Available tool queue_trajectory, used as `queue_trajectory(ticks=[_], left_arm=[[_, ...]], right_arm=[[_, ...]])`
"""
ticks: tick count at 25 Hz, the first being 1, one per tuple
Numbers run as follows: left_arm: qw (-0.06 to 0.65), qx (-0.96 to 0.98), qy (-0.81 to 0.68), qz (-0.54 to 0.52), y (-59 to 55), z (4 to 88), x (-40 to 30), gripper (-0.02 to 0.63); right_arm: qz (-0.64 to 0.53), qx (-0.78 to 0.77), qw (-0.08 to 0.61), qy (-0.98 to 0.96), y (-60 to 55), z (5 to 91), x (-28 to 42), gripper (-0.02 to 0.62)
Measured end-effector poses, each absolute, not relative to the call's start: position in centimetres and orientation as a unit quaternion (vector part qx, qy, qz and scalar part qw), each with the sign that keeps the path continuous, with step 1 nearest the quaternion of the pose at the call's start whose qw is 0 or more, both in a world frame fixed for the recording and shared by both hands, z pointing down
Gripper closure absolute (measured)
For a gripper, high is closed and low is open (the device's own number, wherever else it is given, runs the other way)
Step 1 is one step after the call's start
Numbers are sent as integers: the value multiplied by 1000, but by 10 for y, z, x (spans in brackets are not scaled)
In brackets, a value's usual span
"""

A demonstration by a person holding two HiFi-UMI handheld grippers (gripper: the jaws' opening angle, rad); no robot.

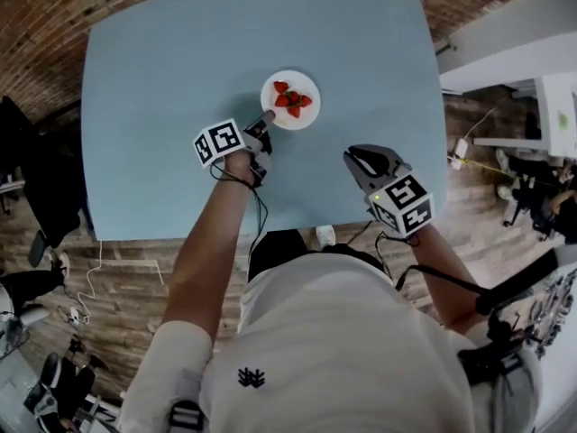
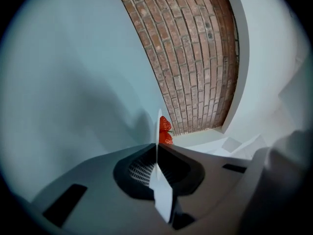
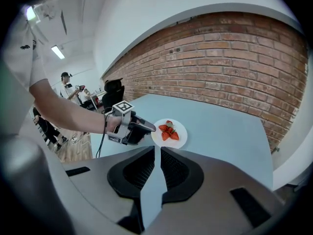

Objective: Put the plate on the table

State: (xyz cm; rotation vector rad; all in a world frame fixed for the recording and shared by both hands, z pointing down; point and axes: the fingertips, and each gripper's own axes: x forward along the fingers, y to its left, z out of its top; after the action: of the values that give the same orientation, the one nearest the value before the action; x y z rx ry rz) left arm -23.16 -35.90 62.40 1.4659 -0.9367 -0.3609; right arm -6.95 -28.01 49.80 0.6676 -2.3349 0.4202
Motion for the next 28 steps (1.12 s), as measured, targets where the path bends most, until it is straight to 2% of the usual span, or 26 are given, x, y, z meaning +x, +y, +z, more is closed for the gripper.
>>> queue_trajectory(ticks=[22, 28], left_arm=[[653, 626, -408, -121, -419, 661, -236, 591], [648, 626, -427, -83, -425, 660, -236, 588]], right_arm=[[190, 296, 337, -873, -288, 510, -62, 561], [191, 298, 337, -872, -292, 504, -65, 561]])
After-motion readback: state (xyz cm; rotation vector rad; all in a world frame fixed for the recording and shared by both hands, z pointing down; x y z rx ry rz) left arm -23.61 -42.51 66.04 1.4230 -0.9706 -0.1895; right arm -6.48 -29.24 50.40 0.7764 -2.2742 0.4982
